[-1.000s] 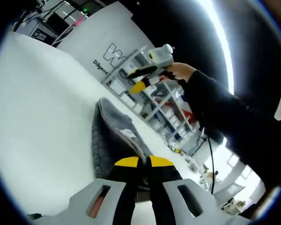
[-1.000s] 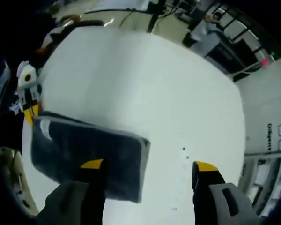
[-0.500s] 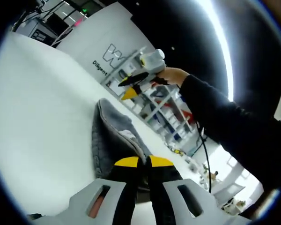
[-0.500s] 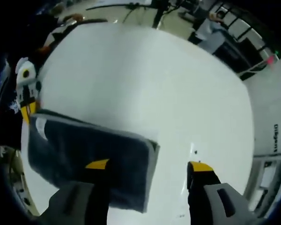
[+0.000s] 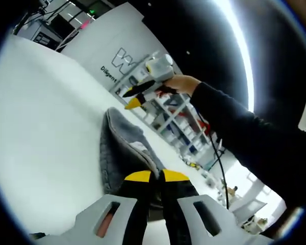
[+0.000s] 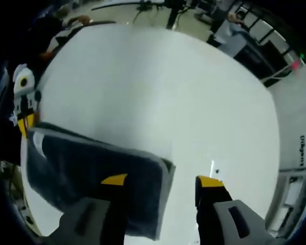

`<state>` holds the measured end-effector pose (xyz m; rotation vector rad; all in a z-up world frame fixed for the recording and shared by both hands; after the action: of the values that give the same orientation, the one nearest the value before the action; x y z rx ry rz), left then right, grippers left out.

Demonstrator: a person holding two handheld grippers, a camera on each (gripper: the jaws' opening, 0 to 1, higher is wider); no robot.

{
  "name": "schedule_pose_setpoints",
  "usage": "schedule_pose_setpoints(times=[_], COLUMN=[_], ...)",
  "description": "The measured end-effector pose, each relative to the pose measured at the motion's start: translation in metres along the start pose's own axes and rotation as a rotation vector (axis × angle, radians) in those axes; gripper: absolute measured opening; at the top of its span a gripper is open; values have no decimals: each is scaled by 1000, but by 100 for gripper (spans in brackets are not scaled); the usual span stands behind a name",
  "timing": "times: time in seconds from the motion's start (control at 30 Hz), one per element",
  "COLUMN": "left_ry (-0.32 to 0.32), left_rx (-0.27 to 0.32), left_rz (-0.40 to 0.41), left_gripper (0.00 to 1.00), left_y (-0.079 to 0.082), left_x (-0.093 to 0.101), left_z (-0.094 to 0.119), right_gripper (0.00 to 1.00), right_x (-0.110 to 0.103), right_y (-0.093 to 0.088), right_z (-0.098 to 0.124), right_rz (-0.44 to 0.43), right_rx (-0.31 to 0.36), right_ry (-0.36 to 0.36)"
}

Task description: Open the folded towel by lifting each exposed corner and separating the folded layers until the towel lies flat within the target outline without major curled edges

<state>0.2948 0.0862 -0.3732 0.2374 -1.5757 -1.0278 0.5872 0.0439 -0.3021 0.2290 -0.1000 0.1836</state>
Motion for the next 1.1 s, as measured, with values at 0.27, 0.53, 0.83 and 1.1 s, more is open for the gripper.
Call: schedule_pose_setpoints(times=[0.27,0.53,0.83,1.1], left_ry=[-3,-7,-7,-7], left_rx=[2,3,5,4], left_rz=[0,0,1,2], left_gripper=[5,5,5,5], left_y=[0,0,0,0], left_x=[0,0,1,1], left_z=[-2,-2,0,0], right_gripper=[35,28,25,22], right_x=[-3,-3,1,5], right_y=[1,3,-2,-9], right_z=[-8,-30,-38,-42], right_rz=[4,27,37,13], right_rx=[-9,17,-4,-24], right_ry=[8,0,7,-3])
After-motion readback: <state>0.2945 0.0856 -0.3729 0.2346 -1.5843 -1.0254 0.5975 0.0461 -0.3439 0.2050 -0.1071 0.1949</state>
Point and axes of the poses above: the point that each gripper's makers call its tool centre point, and the gripper's own axes: z roughly backward along the fingers, x roughly to its right, y roughly out of its top, the point moved 6 cm from there along z, roughly backward along the fingers, and after that the axes turned 6 degrees about y, right-handed, at the moved point
